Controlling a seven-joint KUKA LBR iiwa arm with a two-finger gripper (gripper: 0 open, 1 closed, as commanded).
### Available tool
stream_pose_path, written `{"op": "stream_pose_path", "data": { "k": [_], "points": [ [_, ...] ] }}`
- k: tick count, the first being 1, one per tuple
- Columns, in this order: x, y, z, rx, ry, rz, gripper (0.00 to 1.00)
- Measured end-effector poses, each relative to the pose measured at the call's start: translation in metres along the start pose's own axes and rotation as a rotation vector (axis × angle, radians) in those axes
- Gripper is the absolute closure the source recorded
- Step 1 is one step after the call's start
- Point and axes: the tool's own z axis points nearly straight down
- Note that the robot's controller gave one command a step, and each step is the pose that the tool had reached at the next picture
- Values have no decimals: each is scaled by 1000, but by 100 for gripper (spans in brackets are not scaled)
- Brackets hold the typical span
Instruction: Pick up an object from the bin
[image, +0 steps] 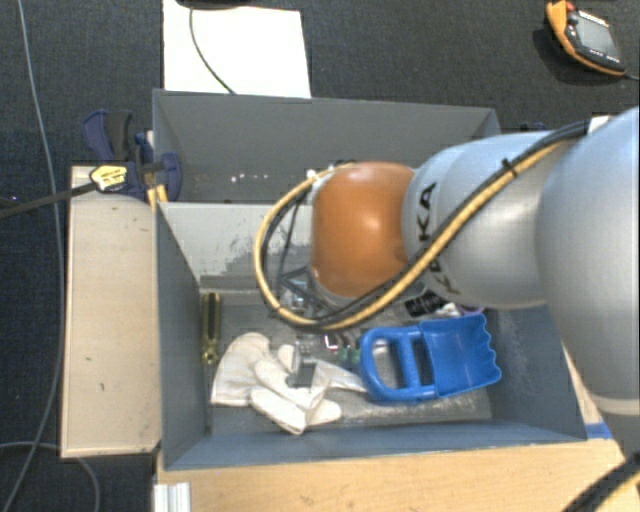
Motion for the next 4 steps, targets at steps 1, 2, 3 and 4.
{"op": "stream_pose_path", "data": {
  "k": [1,2,3,4],
  "points": [
    [-2,-1,-4,-1,-8,6,0],
    [-13,-66,76,-2,-7,64,0],
    [-9,-62,76,-8,-16,165,0],
    [-30,-155,76,-8,-11,-20,0]
  ]
}}
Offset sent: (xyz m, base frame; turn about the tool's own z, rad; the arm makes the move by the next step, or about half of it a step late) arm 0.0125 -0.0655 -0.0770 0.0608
